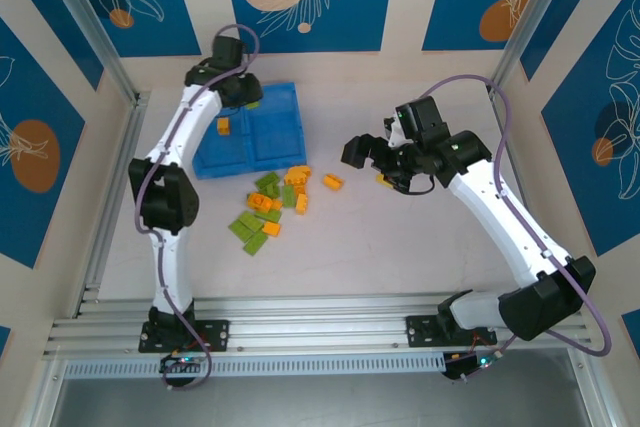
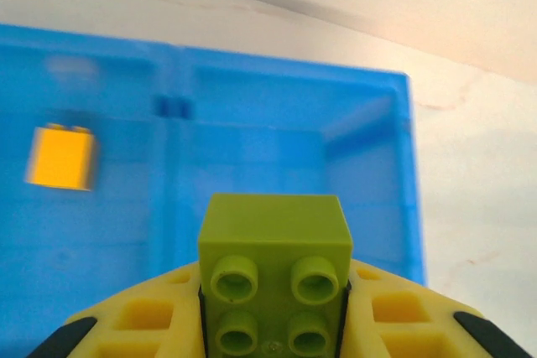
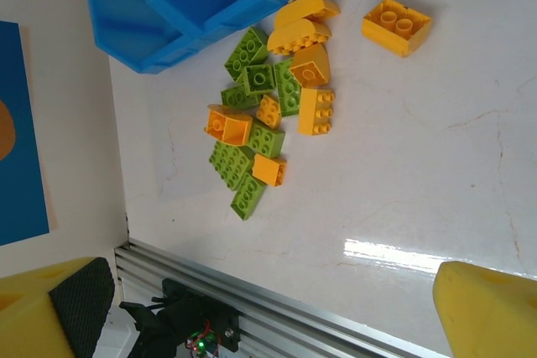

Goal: Sort the legos into containers by color

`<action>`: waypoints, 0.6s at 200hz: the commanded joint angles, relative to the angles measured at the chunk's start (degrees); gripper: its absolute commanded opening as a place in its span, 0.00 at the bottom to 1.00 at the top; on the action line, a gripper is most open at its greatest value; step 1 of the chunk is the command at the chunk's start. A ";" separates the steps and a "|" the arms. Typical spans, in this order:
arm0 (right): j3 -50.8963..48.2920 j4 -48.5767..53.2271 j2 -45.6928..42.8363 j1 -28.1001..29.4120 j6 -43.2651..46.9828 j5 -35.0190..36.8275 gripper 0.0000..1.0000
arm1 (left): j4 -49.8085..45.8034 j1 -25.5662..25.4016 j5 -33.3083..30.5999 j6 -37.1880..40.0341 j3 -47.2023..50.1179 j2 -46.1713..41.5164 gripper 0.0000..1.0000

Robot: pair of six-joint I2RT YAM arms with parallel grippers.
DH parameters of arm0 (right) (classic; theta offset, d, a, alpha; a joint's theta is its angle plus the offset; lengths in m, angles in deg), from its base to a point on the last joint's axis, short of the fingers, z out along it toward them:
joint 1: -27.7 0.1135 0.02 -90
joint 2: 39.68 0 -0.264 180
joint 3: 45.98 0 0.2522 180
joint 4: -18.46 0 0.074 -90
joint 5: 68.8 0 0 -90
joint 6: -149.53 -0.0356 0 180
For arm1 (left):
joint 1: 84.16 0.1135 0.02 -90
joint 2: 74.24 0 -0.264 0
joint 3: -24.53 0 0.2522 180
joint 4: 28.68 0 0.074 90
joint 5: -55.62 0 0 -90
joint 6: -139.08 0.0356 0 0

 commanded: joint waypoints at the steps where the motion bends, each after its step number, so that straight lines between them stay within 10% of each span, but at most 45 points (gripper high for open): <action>1: 3.01 1.39 1.05 -0.25 0.32 -0.60 0.99 | 0.95 -2.31 1.65 -2.30 -1.14 5.49 0.18; 120: 0.18 2.79 -4.79 -0.48 0.26 3.32 0.99 | -2.99 -6.20 -3.08 -3.16 -18.55 13.34 0.53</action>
